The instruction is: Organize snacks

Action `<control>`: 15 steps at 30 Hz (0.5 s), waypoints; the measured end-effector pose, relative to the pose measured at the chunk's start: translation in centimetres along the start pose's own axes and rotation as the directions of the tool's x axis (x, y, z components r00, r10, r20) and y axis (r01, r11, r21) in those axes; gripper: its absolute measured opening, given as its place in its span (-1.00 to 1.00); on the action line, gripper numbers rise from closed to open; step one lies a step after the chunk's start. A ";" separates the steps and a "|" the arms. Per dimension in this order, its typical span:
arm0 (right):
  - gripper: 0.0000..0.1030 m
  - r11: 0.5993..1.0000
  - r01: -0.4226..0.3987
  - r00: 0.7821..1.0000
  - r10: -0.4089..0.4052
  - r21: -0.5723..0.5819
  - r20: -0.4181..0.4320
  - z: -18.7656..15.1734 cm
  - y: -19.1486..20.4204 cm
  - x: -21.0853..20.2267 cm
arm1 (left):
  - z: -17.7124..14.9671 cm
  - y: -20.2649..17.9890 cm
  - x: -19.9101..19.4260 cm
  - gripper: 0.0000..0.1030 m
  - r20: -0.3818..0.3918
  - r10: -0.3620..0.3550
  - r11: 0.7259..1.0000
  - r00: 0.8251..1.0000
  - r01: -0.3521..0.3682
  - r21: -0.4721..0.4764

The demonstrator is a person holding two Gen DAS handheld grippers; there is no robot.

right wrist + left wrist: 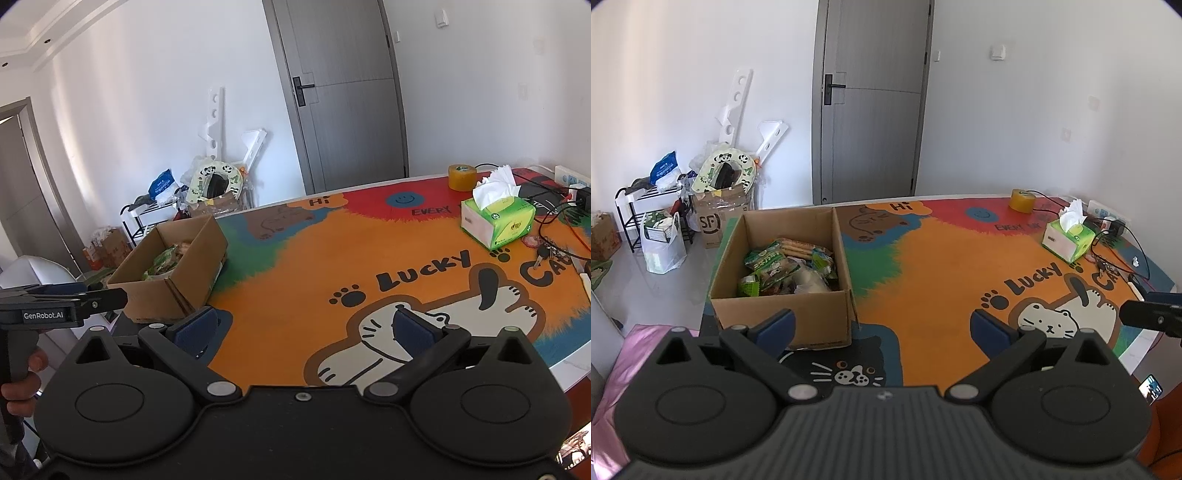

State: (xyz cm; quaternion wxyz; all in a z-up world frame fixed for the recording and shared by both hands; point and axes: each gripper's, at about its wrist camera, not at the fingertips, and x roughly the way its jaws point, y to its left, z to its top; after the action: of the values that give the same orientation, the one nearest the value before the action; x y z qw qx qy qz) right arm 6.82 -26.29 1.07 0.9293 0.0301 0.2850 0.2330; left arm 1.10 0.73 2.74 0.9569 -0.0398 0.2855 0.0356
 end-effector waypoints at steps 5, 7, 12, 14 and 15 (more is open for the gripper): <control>1.00 1.000 0.001 1.000 -0.001 -0.003 -0.001 -0.1 0.1 0.0 | 0.0 0.1 0.0 0.95 0.001 0.000 1.000 1.000 0.000 0.000; 1.00 1.000 0.000 1.000 0.000 -0.004 0.001 -0.1 0.1 0.0 | 0.0 0.1 0.0 0.95 0.001 0.000 1.000 1.000 0.000 0.000; 1.00 1.000 0.004 1.000 -0.004 -0.005 0.001 -0.1 0.1 0.1 | 0.0 0.1 0.0 0.95 0.001 -0.001 1.000 1.000 0.001 -0.001; 1.00 1.000 0.005 1.000 -0.005 -0.007 0.001 -0.1 0.1 0.1 | 0.0 0.1 0.0 0.95 0.001 0.000 1.000 1.000 0.000 -0.001; 1.00 1.000 0.005 1.000 -0.005 -0.008 0.001 -0.1 0.1 0.1 | 0.0 0.1 0.0 0.95 0.001 -0.001 1.000 1.000 0.001 0.000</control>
State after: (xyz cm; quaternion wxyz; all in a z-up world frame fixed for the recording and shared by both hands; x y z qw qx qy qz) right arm 6.81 -26.19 0.94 0.9301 0.0259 0.2837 0.2317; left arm 1.06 0.84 2.72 0.9571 -0.0401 0.2849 0.0354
